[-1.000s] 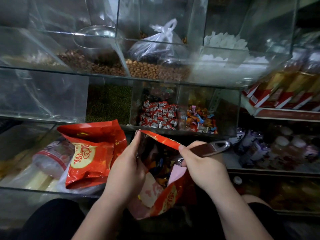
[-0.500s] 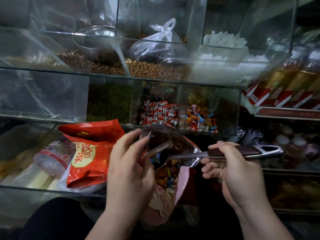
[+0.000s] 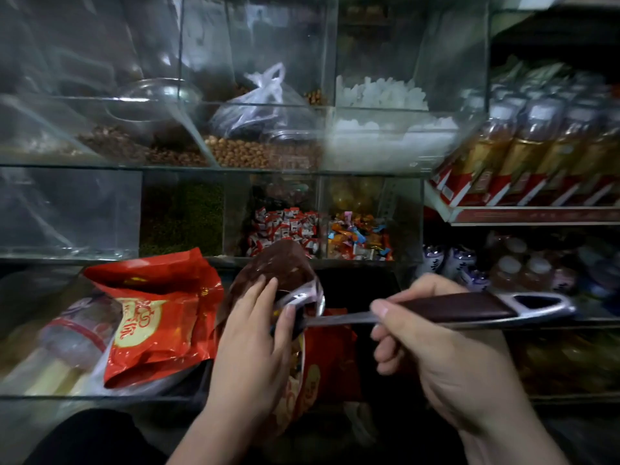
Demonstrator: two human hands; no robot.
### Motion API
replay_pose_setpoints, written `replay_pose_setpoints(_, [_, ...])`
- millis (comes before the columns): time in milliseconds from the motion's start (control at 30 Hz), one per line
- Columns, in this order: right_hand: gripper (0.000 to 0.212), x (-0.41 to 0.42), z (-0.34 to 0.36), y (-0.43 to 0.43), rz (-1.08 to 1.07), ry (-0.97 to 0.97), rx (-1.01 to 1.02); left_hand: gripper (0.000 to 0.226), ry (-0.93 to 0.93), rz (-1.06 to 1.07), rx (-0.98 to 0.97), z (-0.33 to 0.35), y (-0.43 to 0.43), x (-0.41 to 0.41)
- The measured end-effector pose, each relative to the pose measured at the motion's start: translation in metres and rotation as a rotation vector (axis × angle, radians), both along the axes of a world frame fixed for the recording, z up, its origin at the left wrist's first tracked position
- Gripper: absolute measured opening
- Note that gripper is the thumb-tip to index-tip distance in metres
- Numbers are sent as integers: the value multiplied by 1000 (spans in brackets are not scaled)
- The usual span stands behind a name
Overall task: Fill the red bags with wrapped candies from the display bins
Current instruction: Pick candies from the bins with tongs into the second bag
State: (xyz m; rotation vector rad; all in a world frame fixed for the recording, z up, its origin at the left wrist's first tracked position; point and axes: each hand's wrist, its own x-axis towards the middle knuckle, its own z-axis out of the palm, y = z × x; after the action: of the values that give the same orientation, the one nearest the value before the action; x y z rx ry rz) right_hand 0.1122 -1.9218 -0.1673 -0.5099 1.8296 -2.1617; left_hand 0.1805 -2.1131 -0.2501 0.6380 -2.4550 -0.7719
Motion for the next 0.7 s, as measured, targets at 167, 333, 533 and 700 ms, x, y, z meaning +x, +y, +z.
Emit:
replay_pose_setpoints(167, [15, 9, 4, 1, 57, 111, -21, 49, 98, 18, -46, 1, 1, 3])
replay_pose_setpoints(333, [20, 7, 14, 5, 3, 163, -71, 45, 162, -19, -147, 22, 0, -6])
replay_pose_setpoints(533, [11, -10, 30, 12, -239, 148, -200, 34, 192, -186, -322, 71, -3, -57])
replay_pose_setpoints(700, [46, -45, 41, 17, -370, 102, -260, 36, 50, -411, -474, 98, -7, -134])
